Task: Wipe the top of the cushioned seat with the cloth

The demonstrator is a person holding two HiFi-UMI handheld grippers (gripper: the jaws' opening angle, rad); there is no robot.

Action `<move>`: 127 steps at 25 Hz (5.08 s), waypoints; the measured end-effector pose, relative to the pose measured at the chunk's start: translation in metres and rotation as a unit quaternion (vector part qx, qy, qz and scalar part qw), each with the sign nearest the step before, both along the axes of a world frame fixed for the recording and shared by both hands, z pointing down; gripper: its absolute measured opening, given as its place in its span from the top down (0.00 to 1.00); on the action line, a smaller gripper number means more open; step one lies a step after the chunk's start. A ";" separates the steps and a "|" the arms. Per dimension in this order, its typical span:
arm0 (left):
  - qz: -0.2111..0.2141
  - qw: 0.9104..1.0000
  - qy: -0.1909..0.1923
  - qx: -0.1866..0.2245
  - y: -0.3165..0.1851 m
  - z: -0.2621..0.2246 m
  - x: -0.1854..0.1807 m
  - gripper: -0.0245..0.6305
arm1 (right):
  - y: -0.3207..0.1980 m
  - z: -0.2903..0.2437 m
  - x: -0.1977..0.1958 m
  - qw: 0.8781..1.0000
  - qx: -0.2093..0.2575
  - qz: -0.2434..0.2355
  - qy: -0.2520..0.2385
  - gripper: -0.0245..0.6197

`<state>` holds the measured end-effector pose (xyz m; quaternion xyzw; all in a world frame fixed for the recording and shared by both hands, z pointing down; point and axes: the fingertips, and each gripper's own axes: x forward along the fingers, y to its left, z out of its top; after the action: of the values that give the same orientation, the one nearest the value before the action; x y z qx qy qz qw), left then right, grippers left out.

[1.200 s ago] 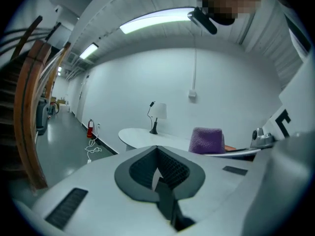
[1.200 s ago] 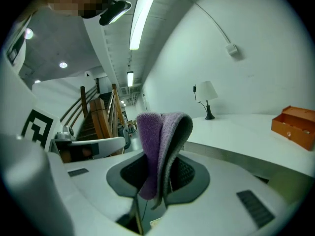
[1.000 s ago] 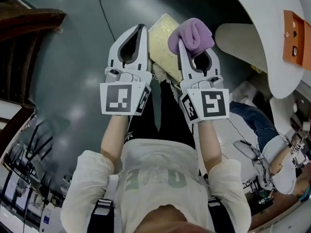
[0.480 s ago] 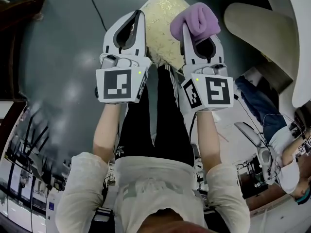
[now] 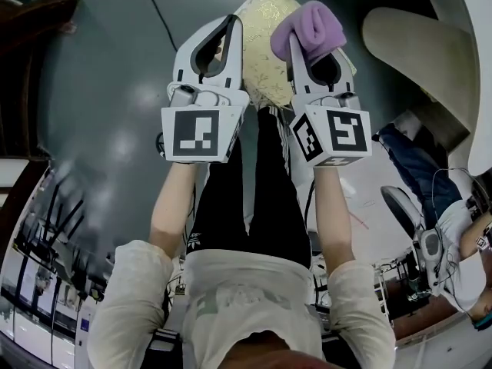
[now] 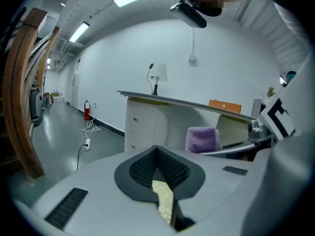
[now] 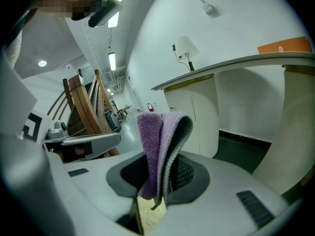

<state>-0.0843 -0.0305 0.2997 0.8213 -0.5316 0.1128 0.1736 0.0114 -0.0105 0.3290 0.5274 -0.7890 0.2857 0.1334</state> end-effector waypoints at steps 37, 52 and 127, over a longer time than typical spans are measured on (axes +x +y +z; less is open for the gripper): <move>0.023 1.000 -0.006 -0.019 -0.002 0.033 0.012 0.95 | -0.049 0.198 -0.008 0.912 -0.352 0.075 -0.197 0.81; 0.062 0.997 -0.027 -0.038 0.017 0.040 0.038 0.95 | 0.049 0.202 0.131 0.900 -0.383 0.144 -0.153 0.81; -0.012 0.998 -0.052 -0.025 0.028 0.035 -0.041 0.95 | 0.005 0.206 -0.075 0.919 -0.353 0.056 -0.166 0.81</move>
<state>-0.1252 -0.0030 0.3348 0.8031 -0.5471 0.1666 0.1673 -0.0634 -0.0058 0.5349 0.4340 -0.6173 0.6360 0.1616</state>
